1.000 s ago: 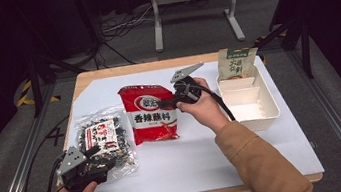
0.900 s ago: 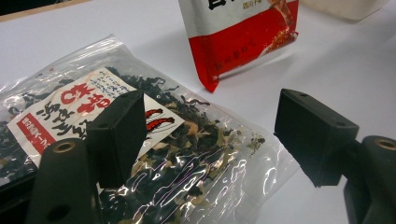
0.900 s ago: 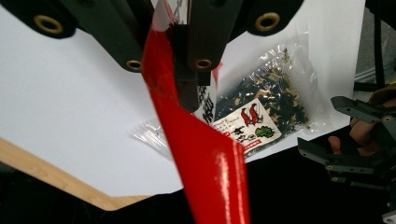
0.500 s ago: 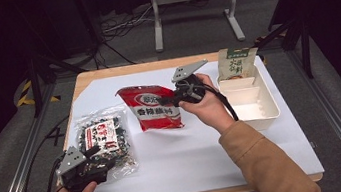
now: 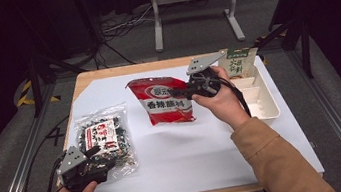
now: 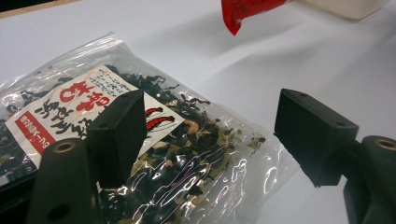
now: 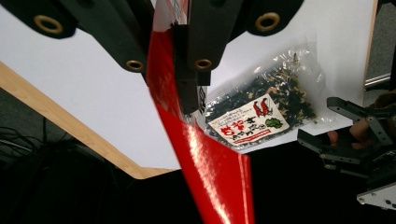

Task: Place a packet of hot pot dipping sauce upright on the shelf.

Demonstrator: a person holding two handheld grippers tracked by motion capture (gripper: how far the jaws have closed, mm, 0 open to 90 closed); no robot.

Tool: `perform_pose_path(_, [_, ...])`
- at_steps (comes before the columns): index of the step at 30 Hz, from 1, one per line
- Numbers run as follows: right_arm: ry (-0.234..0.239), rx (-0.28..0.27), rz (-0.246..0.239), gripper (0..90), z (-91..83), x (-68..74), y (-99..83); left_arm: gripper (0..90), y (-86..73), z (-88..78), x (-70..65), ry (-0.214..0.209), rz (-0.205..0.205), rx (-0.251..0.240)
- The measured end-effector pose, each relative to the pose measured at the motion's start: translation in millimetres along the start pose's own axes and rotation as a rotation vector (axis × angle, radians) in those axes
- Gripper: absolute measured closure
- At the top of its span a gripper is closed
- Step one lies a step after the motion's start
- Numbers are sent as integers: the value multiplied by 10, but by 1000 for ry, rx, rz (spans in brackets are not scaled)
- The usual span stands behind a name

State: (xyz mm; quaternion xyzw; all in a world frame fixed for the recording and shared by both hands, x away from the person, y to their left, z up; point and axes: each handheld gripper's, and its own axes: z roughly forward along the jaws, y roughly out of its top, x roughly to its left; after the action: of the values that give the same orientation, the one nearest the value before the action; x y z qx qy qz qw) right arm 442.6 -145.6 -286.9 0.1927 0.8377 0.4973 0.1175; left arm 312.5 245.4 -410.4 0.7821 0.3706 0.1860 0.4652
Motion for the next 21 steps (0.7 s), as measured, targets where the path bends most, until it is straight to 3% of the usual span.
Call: perform_pose_path(21, [-105, -35, -5, 900, -575, -162, -64, 257, 53, 77, 0, -21, 17, 2])
